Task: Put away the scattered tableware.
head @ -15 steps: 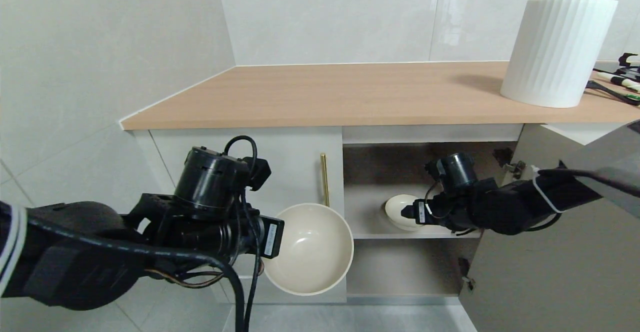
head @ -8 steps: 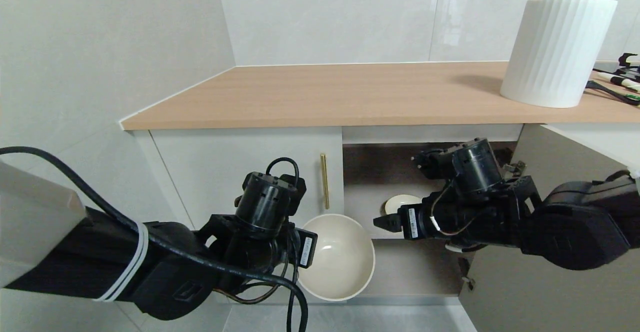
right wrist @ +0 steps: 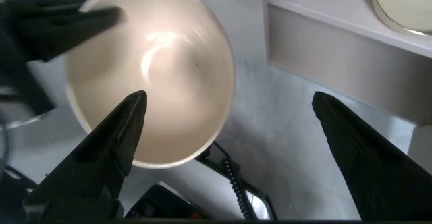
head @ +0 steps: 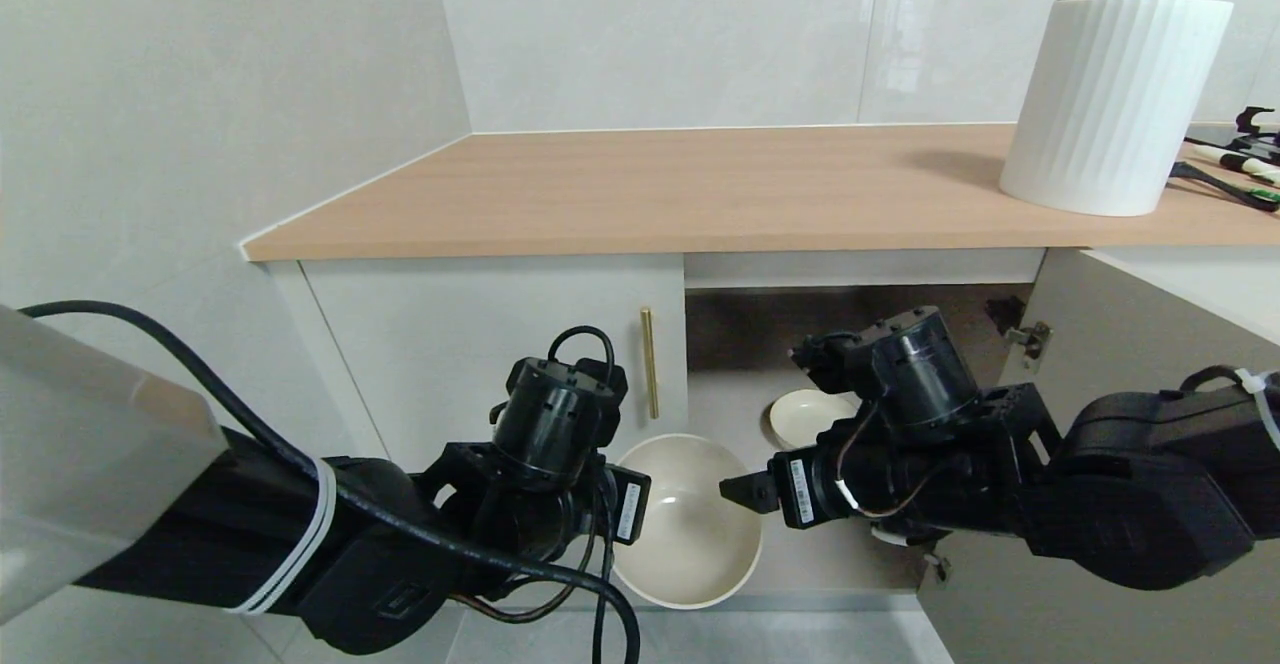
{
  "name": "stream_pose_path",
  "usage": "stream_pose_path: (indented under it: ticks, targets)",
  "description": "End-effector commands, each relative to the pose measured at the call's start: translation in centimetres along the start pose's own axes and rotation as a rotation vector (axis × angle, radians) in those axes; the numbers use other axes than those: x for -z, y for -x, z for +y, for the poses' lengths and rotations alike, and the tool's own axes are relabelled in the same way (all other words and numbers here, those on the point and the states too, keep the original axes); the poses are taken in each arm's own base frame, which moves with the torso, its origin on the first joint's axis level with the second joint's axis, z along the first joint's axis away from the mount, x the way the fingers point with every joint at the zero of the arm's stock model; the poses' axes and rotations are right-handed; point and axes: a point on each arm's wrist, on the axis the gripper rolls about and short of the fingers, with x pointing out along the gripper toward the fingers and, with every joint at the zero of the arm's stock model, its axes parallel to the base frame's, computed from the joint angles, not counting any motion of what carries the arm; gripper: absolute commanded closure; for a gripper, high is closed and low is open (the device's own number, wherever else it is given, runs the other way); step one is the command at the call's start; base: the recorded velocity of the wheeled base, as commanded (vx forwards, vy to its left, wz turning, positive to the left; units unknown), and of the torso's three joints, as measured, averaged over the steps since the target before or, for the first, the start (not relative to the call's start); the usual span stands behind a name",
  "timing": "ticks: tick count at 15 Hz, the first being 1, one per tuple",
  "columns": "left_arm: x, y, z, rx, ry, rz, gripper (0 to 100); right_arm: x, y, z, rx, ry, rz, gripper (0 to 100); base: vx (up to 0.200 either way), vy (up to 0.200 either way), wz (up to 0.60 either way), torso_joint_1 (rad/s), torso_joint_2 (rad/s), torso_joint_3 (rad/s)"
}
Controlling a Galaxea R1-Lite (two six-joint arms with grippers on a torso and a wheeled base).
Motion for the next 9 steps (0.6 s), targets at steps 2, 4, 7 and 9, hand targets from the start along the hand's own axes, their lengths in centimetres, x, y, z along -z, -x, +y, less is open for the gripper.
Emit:
stream_pose_path:
  ticks: [2,4,7,9]
  targets:
    - [-0.1,0.2,0.0,0.0,0.002,-0.006,100,0.6,-1.2,-0.1,0.011,0.003,0.03,0,0.0,0.0,0.0,0.0,0.0,0.0]
    - [-0.2,0.3,0.1,0.001,0.006,-0.012,100,0.6,-1.4,-0.1,0.012,0.003,0.035,0,0.0,0.0,0.0,0.0,0.0,0.0]
    - [-0.4,0.5,0.1,0.003,0.014,-0.02,100,1.0,-2.3,-0.2,0.021,0.002,0.055,100,0.0,0.0,0.0,0.0,0.0,0.0]
    - [-0.7,0.9,0.1,0.01,0.033,-0.031,100,1.1,-2.4,-0.2,0.023,0.002,0.057,100,0.0,0.0,0.0,0.0,0.0,0.0]
